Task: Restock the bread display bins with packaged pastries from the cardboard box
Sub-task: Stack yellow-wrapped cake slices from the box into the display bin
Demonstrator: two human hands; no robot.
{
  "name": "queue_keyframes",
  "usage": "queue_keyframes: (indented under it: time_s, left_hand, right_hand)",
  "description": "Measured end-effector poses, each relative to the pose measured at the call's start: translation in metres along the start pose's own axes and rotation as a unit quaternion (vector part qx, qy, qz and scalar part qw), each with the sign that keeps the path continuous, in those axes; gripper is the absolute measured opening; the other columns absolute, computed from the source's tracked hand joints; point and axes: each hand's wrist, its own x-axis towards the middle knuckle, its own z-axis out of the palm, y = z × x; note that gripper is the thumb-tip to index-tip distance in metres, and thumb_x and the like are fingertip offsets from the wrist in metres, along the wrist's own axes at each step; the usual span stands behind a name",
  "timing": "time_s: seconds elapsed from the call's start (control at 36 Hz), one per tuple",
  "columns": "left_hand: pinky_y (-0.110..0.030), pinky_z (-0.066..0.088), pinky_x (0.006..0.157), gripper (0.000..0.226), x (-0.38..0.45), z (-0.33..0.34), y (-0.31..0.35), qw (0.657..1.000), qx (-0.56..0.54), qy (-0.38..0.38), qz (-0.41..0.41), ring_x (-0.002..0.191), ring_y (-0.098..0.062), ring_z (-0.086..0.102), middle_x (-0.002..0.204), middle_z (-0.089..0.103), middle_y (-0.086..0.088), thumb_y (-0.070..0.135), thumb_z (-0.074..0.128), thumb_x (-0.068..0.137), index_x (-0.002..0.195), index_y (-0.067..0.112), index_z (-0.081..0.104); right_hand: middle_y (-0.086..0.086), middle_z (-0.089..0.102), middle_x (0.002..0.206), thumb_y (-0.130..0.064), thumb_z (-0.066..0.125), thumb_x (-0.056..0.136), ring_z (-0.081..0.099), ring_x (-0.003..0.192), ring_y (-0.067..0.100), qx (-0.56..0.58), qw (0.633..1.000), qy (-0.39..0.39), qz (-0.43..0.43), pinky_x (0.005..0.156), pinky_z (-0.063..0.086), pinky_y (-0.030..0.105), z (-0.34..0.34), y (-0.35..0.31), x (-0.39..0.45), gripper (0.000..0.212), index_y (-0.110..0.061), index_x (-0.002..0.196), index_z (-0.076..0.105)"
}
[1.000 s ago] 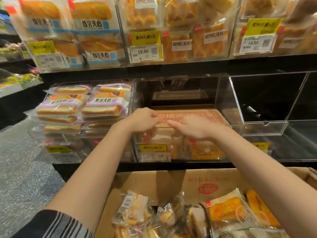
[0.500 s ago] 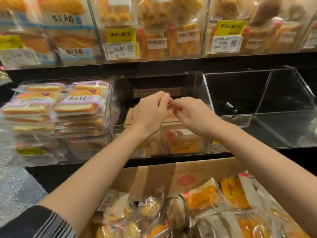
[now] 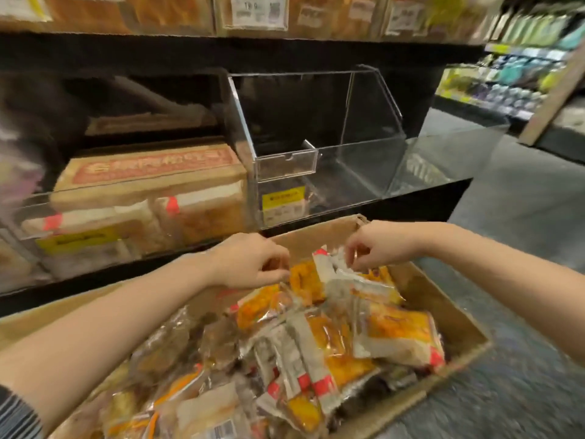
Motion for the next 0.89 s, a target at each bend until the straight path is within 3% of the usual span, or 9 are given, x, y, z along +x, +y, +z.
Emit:
queue_keyframes:
  time_s: [0.11,0.22,0.42,0.53,0.58,0.67,0.78,0.81,0.89]
  left_hand:
    - [-0.032,0.048,0.083,0.028,0.006,0.022,0.013,0.99,-0.012,-0.136,-0.024,0.099,-0.014,0.06,0.111,0.065,0.007,0.046,0.052,0.093,0.113,0.029,0.063]
    - [-0.029,0.047,0.085,0.03,0.013,0.033,0.033,0.976,-0.027,-0.214,-0.013,0.103,-0.014,0.059,0.113,0.063,0.007,0.043,0.052,0.094,0.119,0.028,0.059]
    - [-0.028,0.044,0.089,0.038,0.023,0.036,0.065,0.975,-0.076,-0.21,-0.012,0.104,-0.009,0.056,0.118,0.061,0.01,0.049,0.045,0.096,0.129,0.029,0.052]
    - [-0.035,0.041,0.099,0.048,0.024,0.037,0.072,0.968,-0.144,-0.195,-0.06,0.106,-0.012,0.054,0.122,0.06,0.005,0.054,0.037,0.096,0.134,0.027,0.047]
    - [-0.035,0.04,0.101,0.058,0.024,0.038,0.072,0.958,-0.193,-0.187,-0.098,0.109,-0.013,0.054,0.124,0.06,0.003,0.061,0.038,0.09,0.135,0.026,0.046]
    - [-0.03,0.049,0.088,0.069,0.022,0.04,0.07,0.886,-0.401,-0.155,-0.172,0.101,-0.014,0.059,0.127,0.06,-0.006,0.068,0.039,0.085,0.131,0.019,0.051]
    - [-0.044,0.054,0.084,0.08,0.021,0.03,0.067,0.68,-0.683,-0.032,-0.265,0.09,-0.033,0.069,0.101,0.069,-0.021,0.073,0.014,0.085,0.115,0.013,0.058]
    - [-0.045,0.054,0.084,0.082,0.021,0.026,0.066,0.651,-0.709,0.005,-0.27,0.09,-0.035,0.069,0.098,0.07,-0.021,0.073,0.011,0.086,0.115,0.012,0.058]
    - [-0.045,0.05,0.089,0.083,0.02,0.019,0.064,0.627,-0.73,0.081,-0.259,0.098,-0.032,0.068,0.103,0.071,-0.018,0.077,0.019,0.08,0.117,0.013,0.058]
  right_hand:
    - [-0.004,0.064,0.096,-0.025,0.068,0.087,0.062,0.092,0.014,-0.009,0.997,-0.064,0.051,0.083,0.05,0.027,0.025,0.027,0.0,0.024,-0.019,0.109,0.065]
    - [0.002,0.061,0.119,-0.029,0.076,0.08,0.057,0.108,0.017,-0.031,0.976,-0.171,0.129,0.096,0.05,0.032,0.047,0.045,0.002,0.047,-0.014,0.121,0.06]
    - [0.004,0.055,0.124,-0.032,0.078,0.077,0.054,0.113,0.022,-0.021,0.968,-0.205,0.142,0.094,0.049,0.034,0.068,0.046,-0.004,0.063,-0.013,0.13,0.049]
    - [-0.007,0.056,0.1,-0.038,0.076,0.077,0.053,0.104,0.016,-0.004,0.97,-0.206,0.126,0.095,0.045,0.031,0.049,0.043,-0.01,0.038,-0.019,0.104,0.058]
    - [-0.008,0.059,0.101,-0.037,0.074,0.08,0.056,0.098,0.012,0.022,0.976,-0.192,0.104,0.087,0.045,0.025,0.033,0.042,-0.016,0.034,-0.021,0.105,0.059]
    - [-0.007,0.064,0.103,-0.03,0.072,0.083,0.062,0.094,0.01,0.149,0.977,-0.139,0.066,0.076,0.049,0.021,0.013,0.043,-0.023,0.026,-0.023,0.104,0.059]
    - [0.0,0.069,0.112,-0.019,0.071,0.083,0.067,0.102,0.016,0.388,0.921,-0.024,0.022,0.086,0.054,0.029,0.002,0.04,-0.023,0.034,-0.018,0.116,0.061]
    - [0.001,0.069,0.113,-0.018,0.072,0.082,0.067,0.104,0.017,0.432,0.901,0.002,0.021,0.087,0.054,0.031,0.003,0.037,-0.02,0.037,-0.017,0.117,0.061]
    - [0.002,0.068,0.11,-0.019,0.073,0.081,0.065,0.101,0.019,0.544,0.835,0.062,0.046,0.077,0.055,0.029,0.008,0.023,-0.01,0.032,-0.018,0.112,0.062]
